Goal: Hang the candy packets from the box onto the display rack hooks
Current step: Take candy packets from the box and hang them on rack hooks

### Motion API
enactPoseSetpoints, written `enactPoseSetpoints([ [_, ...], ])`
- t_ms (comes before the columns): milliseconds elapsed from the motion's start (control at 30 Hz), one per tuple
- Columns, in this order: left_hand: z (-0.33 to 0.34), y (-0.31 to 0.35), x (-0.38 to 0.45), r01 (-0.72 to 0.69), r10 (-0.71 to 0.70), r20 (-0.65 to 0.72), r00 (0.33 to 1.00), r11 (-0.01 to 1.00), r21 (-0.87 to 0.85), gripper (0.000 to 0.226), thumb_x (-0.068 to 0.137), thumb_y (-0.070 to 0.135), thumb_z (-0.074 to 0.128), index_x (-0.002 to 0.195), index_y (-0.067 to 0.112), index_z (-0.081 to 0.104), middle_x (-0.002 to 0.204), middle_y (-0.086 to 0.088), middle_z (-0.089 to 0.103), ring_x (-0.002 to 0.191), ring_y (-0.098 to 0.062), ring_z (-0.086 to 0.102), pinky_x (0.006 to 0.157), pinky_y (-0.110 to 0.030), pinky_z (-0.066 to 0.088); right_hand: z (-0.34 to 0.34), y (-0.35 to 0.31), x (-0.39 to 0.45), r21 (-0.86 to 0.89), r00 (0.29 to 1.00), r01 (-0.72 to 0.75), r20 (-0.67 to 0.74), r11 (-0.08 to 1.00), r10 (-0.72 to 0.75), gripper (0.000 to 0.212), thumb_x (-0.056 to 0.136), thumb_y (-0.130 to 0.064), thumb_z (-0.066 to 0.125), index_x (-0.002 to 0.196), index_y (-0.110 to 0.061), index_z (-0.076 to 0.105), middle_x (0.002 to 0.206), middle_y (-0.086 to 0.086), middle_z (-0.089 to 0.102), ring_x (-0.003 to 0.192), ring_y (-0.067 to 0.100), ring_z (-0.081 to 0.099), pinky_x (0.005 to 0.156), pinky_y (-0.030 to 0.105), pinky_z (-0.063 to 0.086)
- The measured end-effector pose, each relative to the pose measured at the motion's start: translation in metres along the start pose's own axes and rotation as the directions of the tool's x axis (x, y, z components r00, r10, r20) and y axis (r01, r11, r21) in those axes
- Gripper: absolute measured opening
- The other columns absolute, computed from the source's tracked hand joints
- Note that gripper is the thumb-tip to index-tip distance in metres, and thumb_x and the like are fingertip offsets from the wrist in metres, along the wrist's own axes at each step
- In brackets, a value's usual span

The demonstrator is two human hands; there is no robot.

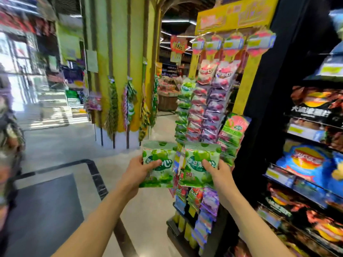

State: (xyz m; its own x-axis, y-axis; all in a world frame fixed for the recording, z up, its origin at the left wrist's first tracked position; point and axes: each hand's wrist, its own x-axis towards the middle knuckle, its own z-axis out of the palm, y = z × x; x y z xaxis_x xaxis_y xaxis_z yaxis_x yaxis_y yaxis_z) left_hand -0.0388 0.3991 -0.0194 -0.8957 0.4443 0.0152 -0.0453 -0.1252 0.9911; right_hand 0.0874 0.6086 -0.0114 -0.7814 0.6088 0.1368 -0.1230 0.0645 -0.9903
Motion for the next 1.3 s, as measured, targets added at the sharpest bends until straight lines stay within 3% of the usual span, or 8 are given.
enactPoseSetpoints([
  [300,-0.032,0.027,0.122,-0.063,0.063,-0.015,0.998,0.997,0.041,0.024,0.091,0.011,0.075,0.113,0.015,0.066,0.098,-0.004,0.080,0.089,-0.022,0.078,0.071,-0.036,0.065,0.079,0.004,0.140,0.066,0.994,0.095,0.046,0.993,-0.098,0.019,0.100,-0.017,0.061,0.119,-0.014,0.062,0.098,-0.003,0.074,0.066,0.000,0.072,0.051,0.016,0.053],
  [433,-0.039,0.048,0.202,-0.099,0.100,-0.022,0.995,0.994,0.044,0.025,0.090,0.012,0.076,0.111,0.019,0.067,0.097,-0.002,0.080,0.086,-0.019,0.078,0.066,-0.033,0.064,0.101,0.002,0.221,0.128,0.991,0.129,0.011,0.983,-0.132,0.025,0.099,-0.018,0.063,0.123,-0.015,0.062,0.112,0.006,0.075,0.089,0.016,0.075,0.062,0.024,0.060],
  [600,-0.037,0.079,0.295,-0.154,0.155,-0.018,0.988,0.988,0.029,0.032,0.089,0.014,0.077,0.119,0.015,0.066,0.099,-0.003,0.080,0.086,-0.020,0.078,0.064,-0.035,0.064,0.115,-0.013,0.303,0.141,0.985,0.172,-0.053,0.975,-0.166,0.016,0.100,-0.016,0.061,0.115,-0.015,0.060,0.101,0.002,0.073,0.068,0.003,0.073,0.051,0.020,0.055],
  [700,-0.028,0.088,0.339,-0.164,0.164,0.010,0.986,0.986,0.000,0.034,0.087,0.015,0.079,0.119,0.013,0.067,0.102,-0.005,0.080,0.089,-0.024,0.078,0.067,-0.037,0.064,0.113,-0.023,0.335,0.105,0.977,0.208,-0.077,0.972,-0.201,0.014,0.099,-0.016,0.063,0.113,-0.016,0.063,0.096,-0.003,0.074,0.079,0.013,0.074,0.054,0.021,0.057],
  [867,-0.001,0.098,0.404,-0.169,0.171,0.128,0.977,0.985,-0.031,0.034,0.085,0.016,0.080,0.116,0.011,0.067,0.101,-0.008,0.080,0.089,-0.027,0.078,0.077,-0.046,0.064,0.102,-0.045,0.370,0.059,0.955,0.263,-0.158,0.963,-0.251,0.006,0.100,-0.019,0.063,0.105,-0.023,0.062,0.099,-0.002,0.075,0.081,0.010,0.074,0.057,0.022,0.058],
  [1000,0.020,0.101,0.450,-0.164,0.174,0.257,0.951,0.985,-0.059,0.031,0.087,0.016,0.078,0.116,0.008,0.068,0.100,-0.010,0.080,0.086,-0.027,0.078,0.072,-0.044,0.065,0.097,-0.053,0.387,0.005,0.927,0.285,-0.257,0.958,-0.274,0.012,0.098,-0.021,0.065,0.110,-0.019,0.064,0.109,0.006,0.076,0.093,0.022,0.074,0.080,0.039,0.061],
  [1133,0.036,0.102,0.491,-0.153,0.180,0.380,0.907,0.983,-0.099,0.031,0.087,0.017,0.077,0.116,0.012,0.067,0.101,-0.008,0.080,0.098,-0.033,0.076,0.091,-0.056,0.059,0.096,-0.060,0.396,-0.073,0.880,0.321,-0.346,0.944,-0.326,0.011,0.099,-0.021,0.064,0.110,-0.022,0.065,0.100,-0.006,0.077,0.087,0.005,0.074,0.069,0.021,0.057],
  [1300,0.046,0.116,0.547,-0.181,0.223,0.555,0.801,0.975,-0.131,0.047,0.071,0.031,0.083,0.114,0.014,0.072,0.108,-0.009,0.078,0.105,-0.037,0.073,0.099,-0.067,0.051,0.115,-0.066,0.405,-0.156,0.813,0.313,-0.465,0.937,-0.350,0.025,0.099,-0.024,0.064,0.123,-0.019,0.063,0.111,-0.003,0.076,0.099,0.013,0.074,0.076,0.026,0.058],
])
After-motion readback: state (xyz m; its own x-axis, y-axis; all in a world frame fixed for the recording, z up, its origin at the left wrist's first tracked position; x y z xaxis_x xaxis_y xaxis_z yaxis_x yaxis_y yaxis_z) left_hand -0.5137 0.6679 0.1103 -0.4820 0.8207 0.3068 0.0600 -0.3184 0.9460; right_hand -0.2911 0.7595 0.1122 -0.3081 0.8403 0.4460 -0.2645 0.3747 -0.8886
